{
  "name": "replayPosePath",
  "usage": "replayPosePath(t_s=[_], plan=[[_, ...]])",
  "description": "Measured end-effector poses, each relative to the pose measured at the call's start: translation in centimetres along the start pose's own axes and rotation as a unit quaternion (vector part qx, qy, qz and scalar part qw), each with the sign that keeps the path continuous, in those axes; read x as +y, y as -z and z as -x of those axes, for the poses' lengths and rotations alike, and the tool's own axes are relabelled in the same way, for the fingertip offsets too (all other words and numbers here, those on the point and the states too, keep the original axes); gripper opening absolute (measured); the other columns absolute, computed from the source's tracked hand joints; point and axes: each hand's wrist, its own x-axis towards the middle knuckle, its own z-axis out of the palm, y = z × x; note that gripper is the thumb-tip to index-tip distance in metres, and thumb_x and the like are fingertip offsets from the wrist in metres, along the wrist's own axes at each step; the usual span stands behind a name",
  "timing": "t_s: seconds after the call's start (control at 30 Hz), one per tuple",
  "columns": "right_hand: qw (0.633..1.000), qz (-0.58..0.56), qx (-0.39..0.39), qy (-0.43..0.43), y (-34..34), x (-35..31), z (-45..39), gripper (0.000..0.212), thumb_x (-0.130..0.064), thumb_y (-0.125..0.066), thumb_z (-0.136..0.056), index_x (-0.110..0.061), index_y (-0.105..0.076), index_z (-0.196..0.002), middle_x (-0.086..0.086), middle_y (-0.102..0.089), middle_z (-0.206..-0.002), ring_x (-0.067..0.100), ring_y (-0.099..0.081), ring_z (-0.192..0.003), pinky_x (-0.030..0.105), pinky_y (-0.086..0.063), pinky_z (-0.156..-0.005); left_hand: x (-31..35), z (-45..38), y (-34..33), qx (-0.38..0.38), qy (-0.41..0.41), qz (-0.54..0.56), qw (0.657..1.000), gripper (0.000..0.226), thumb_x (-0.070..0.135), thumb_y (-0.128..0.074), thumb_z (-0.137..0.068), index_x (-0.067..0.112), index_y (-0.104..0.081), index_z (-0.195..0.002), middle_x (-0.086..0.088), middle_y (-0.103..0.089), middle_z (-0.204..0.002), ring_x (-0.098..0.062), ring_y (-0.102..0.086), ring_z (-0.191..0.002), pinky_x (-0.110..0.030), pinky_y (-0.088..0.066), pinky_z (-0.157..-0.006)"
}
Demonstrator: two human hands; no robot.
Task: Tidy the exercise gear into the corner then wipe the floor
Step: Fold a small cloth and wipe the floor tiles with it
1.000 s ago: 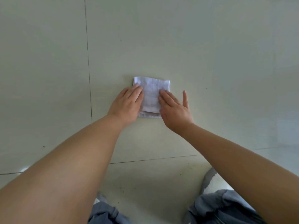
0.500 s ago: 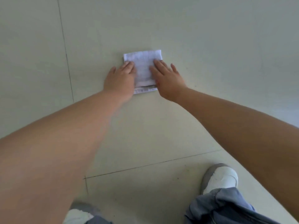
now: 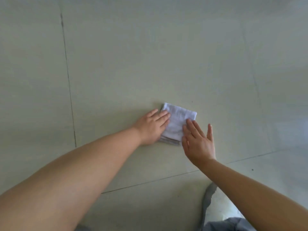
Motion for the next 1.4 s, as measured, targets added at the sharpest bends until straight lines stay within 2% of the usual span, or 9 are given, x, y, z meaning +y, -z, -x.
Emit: replayPosePath(t_s=[0.13, 0.37, 0.67, 0.77, 0.9, 1.0, 1.07, 1.13, 1.4], plan=[[0.996, -0.029, 0.002, -0.079, 0.0, 5.6, -0.2, 0.055, -0.028, -0.03, -0.083, 0.001, -0.07, -0.106, 0.017, -0.067, -0.118, 0.035, -0.066, -0.107, 0.063, -0.036, -0.094, 4.5, -7.6, 1.9, -0.096, 0.035, 0.059, 0.993, 0.05, 0.012, -0.015, -0.102, 0.003, -0.007, -0.151, -0.011, 0.001, -0.16, -0.022, 0.004, -0.149, -0.039, -0.002, -0.12], [0.994, -0.08, -0.003, -0.079, 5.5, 6.1, -9.2, 0.063, -0.005, -0.035, -0.093, -0.005, -0.008, -0.15, 0.01, 0.0, -0.16, 0.021, -0.001, -0.149, 0.035, -0.002, -0.12, -0.2, -12.1, 4.1, -0.047, 0.199, 0.11, 0.973, 0.05, 0.006, -0.016, -0.102, 0.0, -0.007, -0.15, -0.007, 0.0, -0.161, -0.017, 0.004, -0.149, -0.041, -0.002, -0.12], [0.992, -0.099, 0.012, 0.083, 8.0, -6.1, -13.6, 0.066, -0.011, -0.035, -0.094, -0.017, -0.003, -0.151, 0.006, 0.011, -0.159, 0.019, 0.009, -0.148, 0.038, 0.01, -0.118, -8.8, 0.6, 1.6, 0.018, 0.281, 0.085, 0.956, 0.055, 0.011, -0.056, -0.083, -0.009, -0.047, -0.133, -0.026, -0.043, -0.142, -0.034, -0.04, -0.137, -0.045, -0.034, -0.11], [0.992, -0.056, 0.021, 0.111, 5.3, -5.1, -9.1, 0.063, -0.007, -0.033, -0.09, -0.008, -0.013, -0.15, 0.014, -0.001, -0.159, 0.024, -0.005, -0.148, 0.039, 0.01, -0.117, -6.0, 2.8, -0.4, 0.016, 0.223, 0.035, 0.974, 0.052, 0.025, -0.044, -0.067, -0.009, -0.072, -0.094, -0.026, -0.072, -0.099, -0.037, -0.071, -0.093, -0.045, -0.057, -0.076], [0.996, 0.028, 0.052, 0.074, 1.3, 0.8, -4.0, 0.063, -0.013, -0.03, -0.062, -0.001, -0.068, -0.111, 0.019, -0.065, -0.12, 0.032, -0.067, -0.106, 0.038, -0.002, -0.117, -0.3, 0.3, -1.4, -0.027, 0.072, 0.056, 0.995, 0.052, 0.025, -0.035, -0.067, 0.0, -0.078, -0.084, -0.015, -0.076, -0.092, -0.028, -0.074, -0.088, -0.033, -0.059, -0.072], [0.998, 0.06, 0.014, 0.01, 0.9, 5.5, -3.5, 0.06, -0.013, -0.031, -0.062, 0.003, -0.068, -0.107, 0.022, -0.068, -0.114, 0.035, -0.069, -0.098, 0.048, -0.014, -0.117, 2.5, -4.8, 1.1, -0.019, 0.052, 0.061, 0.997, 0.061, 0.016, -0.022, -0.076, 0.001, -0.068, -0.114, -0.018, -0.063, -0.125, -0.026, -0.058, -0.123, -0.031, -0.044, -0.101], [0.998, 0.047, 0.025, -0.032, 2.6, 6.8, -5.0, 0.056, -0.008, -0.039, -0.069, 0.006, -0.061, -0.118, 0.025, -0.06, -0.125, 0.037, -0.064, -0.109, 0.06, -0.035, -0.101, 2.3, -8.5, 2.2, -0.042, 0.071, 0.054, 0.995, 0.062, 0.009, -0.008, -0.088, -0.003, -0.026, -0.146, -0.019, -0.018, -0.157, -0.026, -0.014, -0.148, -0.041, -0.012, -0.119], [0.999, 0.022, 0.015, -0.042, 4.5, 7.2, -7.4, 0.059, -0.003, -0.04, -0.086, 0.001, -0.03, -0.144, 0.021, -0.026, -0.152, 0.031, -0.033, -0.14, 0.05, -0.019, -0.115, 1.0, -11.0, 3.6, -0.066, 0.129, 0.052, 0.988, 0.051, 0.01, -0.014, -0.1, 0.001, -0.01, -0.15, -0.013, -0.001, -0.16, -0.023, 0.003, -0.149, -0.043, 0.0, -0.12], [0.997, -0.059, 0.011, 0.038, 10.4, -0.1, -17.6, 0.066, -0.004, -0.038, -0.093, -0.01, -0.007, -0.15, 0.01, 0.005, -0.159, 0.022, 0.001, -0.148, 0.037, -0.005, -0.119, -8.8, -8.2, 4.7, -0.027, 0.299, 0.047, 0.953, 0.048, 0.013, -0.025, -0.101, 0.003, -0.023, -0.148, -0.008, -0.015, -0.159, -0.019, -0.003, -0.149, -0.043, -0.005, -0.119]])
